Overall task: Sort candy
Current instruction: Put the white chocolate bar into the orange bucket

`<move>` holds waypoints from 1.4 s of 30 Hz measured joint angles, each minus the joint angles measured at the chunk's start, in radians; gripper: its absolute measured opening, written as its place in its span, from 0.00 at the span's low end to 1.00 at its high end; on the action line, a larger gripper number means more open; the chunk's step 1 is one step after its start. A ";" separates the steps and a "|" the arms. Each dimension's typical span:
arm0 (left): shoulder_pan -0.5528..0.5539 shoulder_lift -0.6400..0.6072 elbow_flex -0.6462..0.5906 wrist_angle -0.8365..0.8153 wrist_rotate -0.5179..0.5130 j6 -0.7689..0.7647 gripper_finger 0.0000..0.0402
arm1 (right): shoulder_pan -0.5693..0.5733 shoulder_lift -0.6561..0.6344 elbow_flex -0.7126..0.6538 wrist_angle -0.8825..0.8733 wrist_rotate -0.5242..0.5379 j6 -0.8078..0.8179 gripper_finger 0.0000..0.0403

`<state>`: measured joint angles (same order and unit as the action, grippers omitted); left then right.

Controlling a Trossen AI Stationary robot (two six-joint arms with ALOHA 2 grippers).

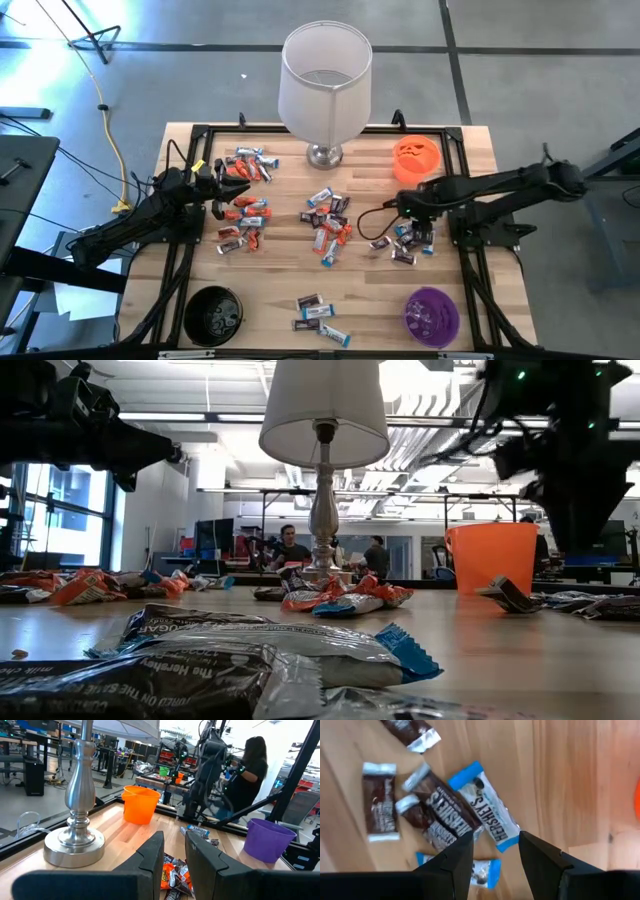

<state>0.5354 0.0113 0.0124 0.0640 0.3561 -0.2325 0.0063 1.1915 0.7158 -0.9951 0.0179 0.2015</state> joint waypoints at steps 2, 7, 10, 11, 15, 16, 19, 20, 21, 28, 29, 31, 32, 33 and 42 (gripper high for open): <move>0.000 0.000 0.000 0.000 0.000 0.000 0.16 | 0.000 0.053 0.003 0.039 0.000 0.005 0.38; 0.000 0.000 0.000 0.000 0.000 0.000 0.16 | 0.000 0.192 0.041 0.051 -0.001 -0.025 0.38; 0.000 0.000 0.000 0.000 0.000 0.000 0.16 | 0.000 0.262 0.069 0.046 -0.001 -0.072 0.38; 0.000 0.000 0.000 0.000 0.000 0.000 0.16 | 0.000 0.283 0.081 0.040 -0.001 -0.097 0.38; 0.000 0.000 0.000 0.000 0.000 0.000 0.16 | 0.000 0.356 0.118 -0.008 0.032 -0.179 0.38; 0.000 0.000 0.000 0.000 0.000 0.000 0.16 | 0.000 0.372 0.121 -0.016 0.037 -0.192 0.38; 0.000 0.000 0.000 0.000 0.000 0.000 0.16 | -0.003 0.408 0.122 -0.018 0.029 -0.210 0.38; 0.000 0.000 0.000 0.000 0.000 0.000 0.16 | -0.006 0.421 0.122 -0.018 0.027 -0.213 0.38; 0.000 0.000 0.000 0.000 0.000 0.000 0.16 | -0.008 0.435 0.122 -0.018 0.025 -0.218 0.38; 0.000 0.000 0.000 0.000 0.000 0.000 0.16 | -0.037 0.509 0.125 0.006 0.013 -0.236 0.38; 0.000 0.000 0.000 0.000 0.000 0.000 0.16 | -0.040 0.515 0.125 0.008 0.011 -0.236 0.38; 0.000 0.000 0.000 0.000 0.000 0.000 0.16 | -0.047 0.518 0.125 0.009 0.010 -0.234 0.38; 0.000 0.000 0.000 0.000 0.000 0.000 0.16 | -0.050 0.519 0.125 0.009 0.010 -0.231 0.38; 0.000 0.000 0.000 0.000 0.000 0.000 0.16 | -0.052 0.517 0.125 0.007 0.009 -0.225 0.38; 0.000 0.000 0.000 0.000 0.000 0.000 0.16 | -0.054 0.518 0.122 -0.052 0.035 -0.143 0.09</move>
<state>0.5351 0.0113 0.0123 0.0640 0.3559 -0.2325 -0.0479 1.7096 0.8383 -1.0467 0.0525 0.0589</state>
